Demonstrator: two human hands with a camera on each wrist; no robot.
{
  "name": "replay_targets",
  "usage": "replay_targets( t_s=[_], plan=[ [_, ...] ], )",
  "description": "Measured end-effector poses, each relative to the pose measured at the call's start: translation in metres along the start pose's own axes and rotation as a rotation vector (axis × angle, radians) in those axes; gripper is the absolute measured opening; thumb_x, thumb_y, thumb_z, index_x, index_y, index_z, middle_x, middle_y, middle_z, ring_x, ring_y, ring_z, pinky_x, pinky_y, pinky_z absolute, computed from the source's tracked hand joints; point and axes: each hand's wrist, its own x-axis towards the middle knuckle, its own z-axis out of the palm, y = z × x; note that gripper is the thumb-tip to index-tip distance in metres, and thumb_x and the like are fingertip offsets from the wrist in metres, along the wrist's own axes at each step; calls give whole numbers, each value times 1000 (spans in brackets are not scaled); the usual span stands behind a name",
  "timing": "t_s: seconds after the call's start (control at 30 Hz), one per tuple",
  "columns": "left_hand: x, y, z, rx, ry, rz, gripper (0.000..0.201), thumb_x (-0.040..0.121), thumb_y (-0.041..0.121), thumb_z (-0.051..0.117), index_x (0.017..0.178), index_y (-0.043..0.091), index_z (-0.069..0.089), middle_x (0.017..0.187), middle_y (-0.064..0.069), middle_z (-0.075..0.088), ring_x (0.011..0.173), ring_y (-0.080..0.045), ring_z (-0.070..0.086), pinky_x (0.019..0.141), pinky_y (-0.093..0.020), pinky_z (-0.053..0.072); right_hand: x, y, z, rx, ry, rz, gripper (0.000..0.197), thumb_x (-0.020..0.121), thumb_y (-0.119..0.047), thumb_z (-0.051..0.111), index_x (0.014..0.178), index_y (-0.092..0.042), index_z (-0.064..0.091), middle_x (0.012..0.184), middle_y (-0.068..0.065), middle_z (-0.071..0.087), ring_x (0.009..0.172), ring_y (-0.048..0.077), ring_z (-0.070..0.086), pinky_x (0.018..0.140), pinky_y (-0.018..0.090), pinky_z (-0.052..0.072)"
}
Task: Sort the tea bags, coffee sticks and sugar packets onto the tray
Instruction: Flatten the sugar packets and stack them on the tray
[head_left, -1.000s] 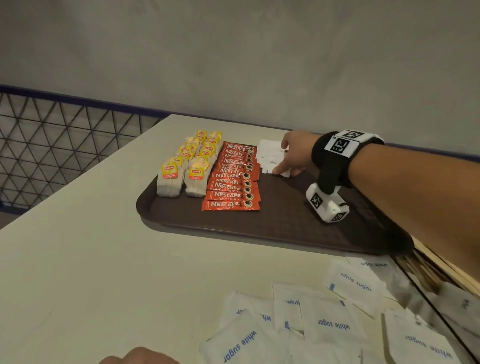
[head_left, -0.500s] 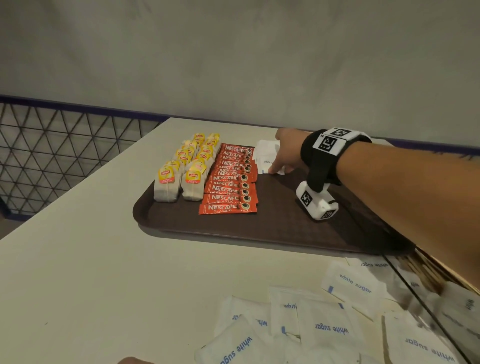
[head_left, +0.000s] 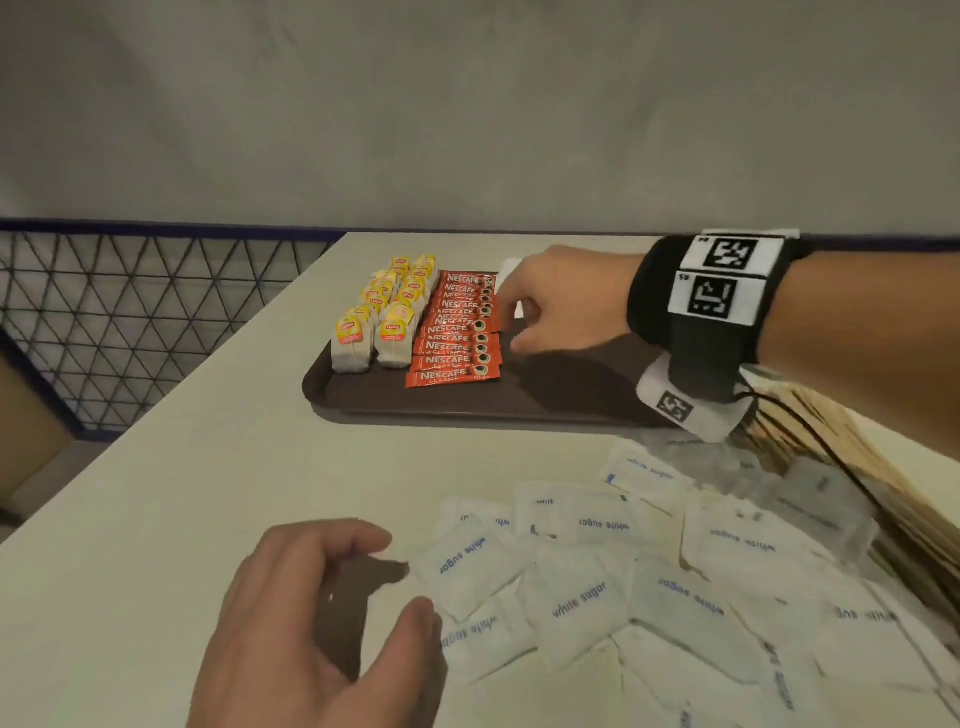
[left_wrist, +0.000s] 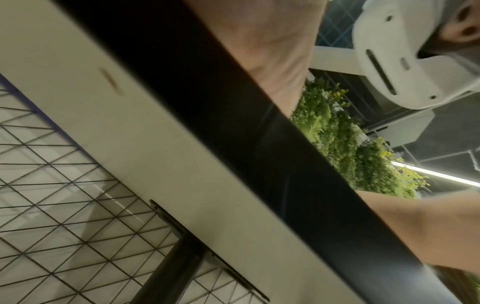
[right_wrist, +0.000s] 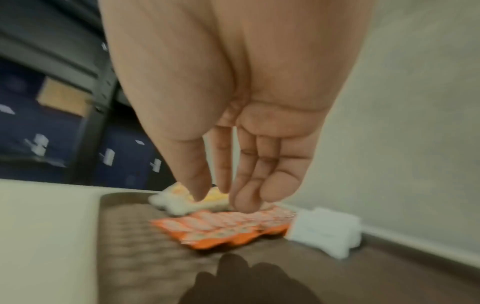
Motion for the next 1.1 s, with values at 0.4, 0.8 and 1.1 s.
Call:
replay_targets(
  t_s=[0.4, 0.8, 1.1],
  plan=[
    [-8, 11, -3, 116, -114, -103, 74, 69, 43, 66, 135, 44, 35, 125, 23, 44, 116, 0, 42, 107, -42, 42, -82, -106, 38, 135, -306, -141, 68, 77, -62, 78, 129, -21, 63, 117, -6, 63, 97, 15, 60, 87, 32, 55],
    [-3, 8, 3, 402, -246, -55, 72, 63, 71, 31, 119, 41, 65, 116, 22, 49, 121, -9, 40, 97, -33, 29, -124, -94, 13, 265, 4, -46, 25, 93, -31, 72, 113, -16, 68, 95, -9, 59, 85, 14, 55, 67, 22, 41],
    [-14, 22, -4, 215, -215, -29, 22, 80, 41, 70, 92, 35, 52, 86, 16, 60, 90, -10, 53, 73, -33, 45, -225, -83, 30, 1438, 7, 393, 37, 99, -20, 65, 124, 3, 53, 96, 19, 55, 50, 14, 58, 51, 38, 43]
  ],
)
